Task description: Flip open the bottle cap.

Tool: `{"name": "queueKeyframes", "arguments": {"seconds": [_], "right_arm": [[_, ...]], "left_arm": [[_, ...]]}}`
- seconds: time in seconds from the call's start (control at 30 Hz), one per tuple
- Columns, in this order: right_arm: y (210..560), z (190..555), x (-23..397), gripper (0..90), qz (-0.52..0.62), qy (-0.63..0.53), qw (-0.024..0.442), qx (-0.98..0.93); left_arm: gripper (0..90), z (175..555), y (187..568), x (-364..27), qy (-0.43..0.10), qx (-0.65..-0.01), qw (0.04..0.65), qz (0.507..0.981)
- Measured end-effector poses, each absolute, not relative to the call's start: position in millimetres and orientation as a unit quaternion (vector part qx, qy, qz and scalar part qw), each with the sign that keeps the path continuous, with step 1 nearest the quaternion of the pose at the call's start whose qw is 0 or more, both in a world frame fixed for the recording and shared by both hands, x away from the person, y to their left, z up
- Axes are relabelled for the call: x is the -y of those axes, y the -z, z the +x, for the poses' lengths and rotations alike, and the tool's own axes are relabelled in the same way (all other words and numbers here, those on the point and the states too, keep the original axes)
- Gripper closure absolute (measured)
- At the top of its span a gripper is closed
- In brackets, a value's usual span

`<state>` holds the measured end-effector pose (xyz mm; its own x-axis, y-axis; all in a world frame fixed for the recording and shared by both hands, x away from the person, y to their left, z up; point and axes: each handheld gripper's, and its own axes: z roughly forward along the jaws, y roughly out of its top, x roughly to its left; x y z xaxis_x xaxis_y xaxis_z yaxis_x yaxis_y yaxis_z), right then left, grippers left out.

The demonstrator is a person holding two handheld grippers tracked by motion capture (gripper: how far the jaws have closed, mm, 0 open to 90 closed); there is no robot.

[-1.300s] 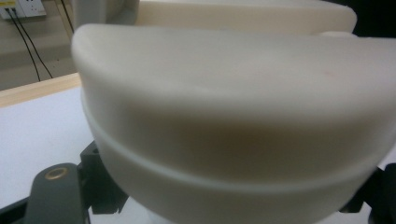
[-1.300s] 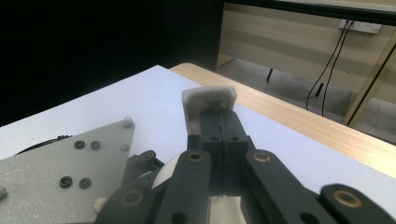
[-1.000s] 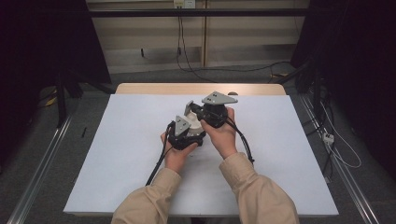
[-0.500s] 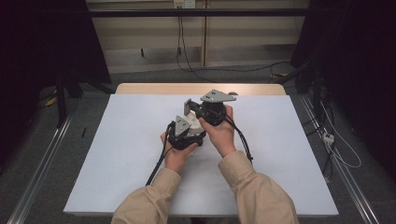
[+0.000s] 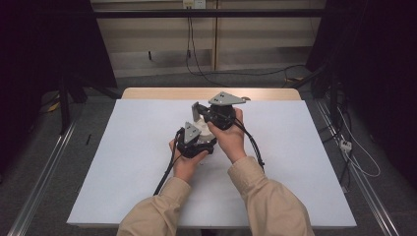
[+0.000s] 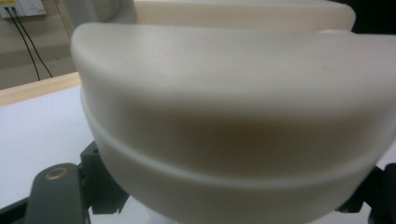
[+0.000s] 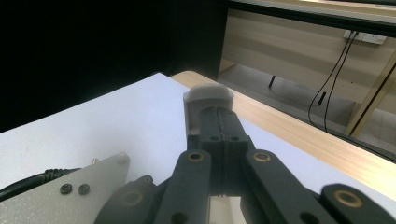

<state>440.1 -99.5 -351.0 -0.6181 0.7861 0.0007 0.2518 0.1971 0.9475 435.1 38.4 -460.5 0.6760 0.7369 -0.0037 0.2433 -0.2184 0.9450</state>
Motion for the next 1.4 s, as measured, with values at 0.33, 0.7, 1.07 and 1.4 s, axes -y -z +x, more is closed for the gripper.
{"name": "queueKeyframes", "arguments": {"seconds": [0.33, 0.7, 1.07, 1.4], "right_arm": [[351.9, 444.1, 96.3, 90.0, 0.354, -0.526, 0.254, -0.730], [354.0, 446.4, 95.4, 90.0, 0.356, -0.527, 0.252, -0.729], [353.7, 448.7, 93.7, 90.0, 0.353, -0.524, 0.252, -0.733], [353.8, 450.6, 93.0, 90.0, 0.353, -0.525, 0.250, -0.733]], "left_arm": [[18.8, 435.3, 460.5, -38.3, -0.231, -0.329, 0.533, 0.745], [18.8, 435.2, 460.6, -38.2, -0.231, -0.329, 0.533, 0.745], [18.9, 434.8, 460.6, -37.7, -0.233, -0.329, 0.531, 0.745], [18.8, 435.1, 460.4, -38.3, -0.235, -0.327, 0.530, 0.747]]}}
